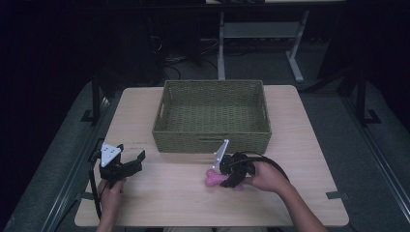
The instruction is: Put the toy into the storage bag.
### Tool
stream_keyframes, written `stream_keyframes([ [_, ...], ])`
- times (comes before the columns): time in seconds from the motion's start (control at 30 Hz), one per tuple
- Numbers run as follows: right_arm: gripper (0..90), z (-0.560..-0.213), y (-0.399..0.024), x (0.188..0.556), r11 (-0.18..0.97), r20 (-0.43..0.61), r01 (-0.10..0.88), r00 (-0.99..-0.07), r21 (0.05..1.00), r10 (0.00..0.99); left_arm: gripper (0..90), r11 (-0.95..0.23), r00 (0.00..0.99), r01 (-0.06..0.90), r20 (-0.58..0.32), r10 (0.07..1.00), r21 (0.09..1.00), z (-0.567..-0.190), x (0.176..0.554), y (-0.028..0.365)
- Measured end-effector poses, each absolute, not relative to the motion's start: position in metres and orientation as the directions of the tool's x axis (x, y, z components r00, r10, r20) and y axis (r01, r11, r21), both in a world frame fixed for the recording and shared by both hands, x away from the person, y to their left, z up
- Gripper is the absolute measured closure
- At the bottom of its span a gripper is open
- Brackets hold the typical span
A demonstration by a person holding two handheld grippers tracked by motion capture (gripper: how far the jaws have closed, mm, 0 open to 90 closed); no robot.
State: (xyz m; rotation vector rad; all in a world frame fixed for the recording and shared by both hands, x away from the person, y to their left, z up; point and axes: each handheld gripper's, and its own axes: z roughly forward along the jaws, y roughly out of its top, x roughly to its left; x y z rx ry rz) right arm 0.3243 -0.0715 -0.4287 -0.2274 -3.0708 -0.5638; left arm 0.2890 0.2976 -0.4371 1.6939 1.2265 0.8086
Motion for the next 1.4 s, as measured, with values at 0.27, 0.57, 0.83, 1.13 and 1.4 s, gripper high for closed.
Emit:
stream_keyframes([
  [0.27,58.0,-0.415,-0.082,0.329,0.904,0.044,0.158,-0.987,0.396,0.154,13.6,-0.137,0.303,0.387,0.014,0.953,0.912,-0.437,0.289,0.298],
  [0.57,58.1,-0.401,-0.090,0.334,0.900,0.048,0.160,-0.987,0.406,0.154,13.6,-0.137,0.302,0.385,0.016,0.953,0.913,-0.437,0.289,0.298],
  [0.83,58.1,-0.376,-0.094,0.339,0.879,0.036,0.152,-0.988,0.452,0.152,13.7,-0.135,0.298,0.384,0.015,0.954,0.913,-0.437,0.289,0.299],
  [1.13,58.1,-0.361,-0.099,0.349,0.865,0.038,0.159,-0.986,0.475,0.160,13.7,-0.139,0.302,0.383,0.019,0.953,0.913,-0.437,0.289,0.299],
  [1.4,58.2,-0.346,-0.099,0.357,0.865,0.042,0.152,-0.988,0.478,0.150,13.7,-0.136,0.302,0.379,0.017,0.953,0.915,-0.437,0.289,0.299],
])
